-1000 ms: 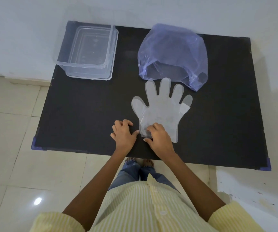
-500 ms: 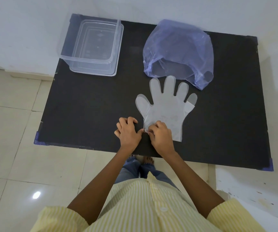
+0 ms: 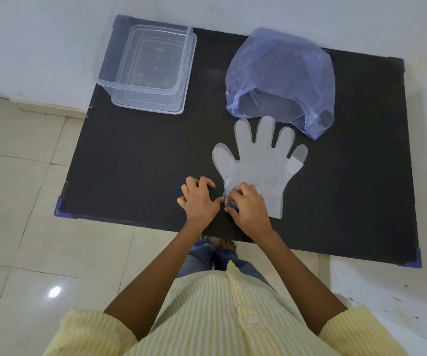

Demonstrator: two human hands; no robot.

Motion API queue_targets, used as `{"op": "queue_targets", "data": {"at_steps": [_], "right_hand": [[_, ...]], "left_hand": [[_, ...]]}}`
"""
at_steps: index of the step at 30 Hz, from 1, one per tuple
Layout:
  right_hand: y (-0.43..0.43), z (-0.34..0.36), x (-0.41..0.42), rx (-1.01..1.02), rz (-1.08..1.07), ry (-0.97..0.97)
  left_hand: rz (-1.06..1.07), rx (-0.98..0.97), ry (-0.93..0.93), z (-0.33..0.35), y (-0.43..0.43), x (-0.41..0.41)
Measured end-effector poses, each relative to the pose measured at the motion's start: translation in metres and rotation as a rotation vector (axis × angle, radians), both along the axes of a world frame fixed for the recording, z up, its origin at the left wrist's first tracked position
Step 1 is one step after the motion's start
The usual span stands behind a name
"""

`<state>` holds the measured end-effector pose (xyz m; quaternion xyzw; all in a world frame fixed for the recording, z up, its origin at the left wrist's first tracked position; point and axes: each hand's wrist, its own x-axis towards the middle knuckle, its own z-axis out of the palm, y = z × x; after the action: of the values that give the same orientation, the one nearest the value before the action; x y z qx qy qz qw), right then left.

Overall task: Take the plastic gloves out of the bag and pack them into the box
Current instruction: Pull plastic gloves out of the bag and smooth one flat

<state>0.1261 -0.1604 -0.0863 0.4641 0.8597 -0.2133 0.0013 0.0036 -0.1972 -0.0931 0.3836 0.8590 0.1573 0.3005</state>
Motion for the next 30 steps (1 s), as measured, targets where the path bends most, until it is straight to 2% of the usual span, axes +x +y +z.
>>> {"op": "queue_targets", "data": {"at_steps": [5, 9, 12, 15, 19, 24, 27, 30], "right_hand": [[0.002, -0.003, -0.001, -0.016, -0.059, 0.075], [0.008, -0.002, -0.001, -0.125, -0.282, 0.203], [0.014, 0.001, 0.0, -0.195, -0.392, 0.228], [0.014, 0.003, 0.002, -0.215, -0.304, 0.236], [0.001, -0.002, 0.002, -0.086, -0.078, 0.076], [-0.011, -0.008, -0.007, 0.068, -0.08, -0.003], [-0.009, -0.009, -0.008, 0.025, -0.128, 0.028], [-0.002, -0.007, -0.003, -0.042, -0.198, 0.137]], "left_hand": [[0.005, -0.015, -0.003, 0.001, 0.002, 0.001], [0.01, -0.021, -0.008, 0.002, 0.003, 0.001], [0.017, -0.031, -0.014, 0.003, 0.003, 0.002], [0.022, -0.036, -0.014, 0.003, 0.003, 0.002], [0.041, -0.041, -0.019, 0.003, 0.005, 0.002], [0.051, -0.044, -0.028, 0.004, 0.006, 0.002], [0.049, -0.043, -0.029, 0.005, 0.006, 0.002], [0.042, -0.042, -0.026, 0.006, 0.005, 0.002]]}}
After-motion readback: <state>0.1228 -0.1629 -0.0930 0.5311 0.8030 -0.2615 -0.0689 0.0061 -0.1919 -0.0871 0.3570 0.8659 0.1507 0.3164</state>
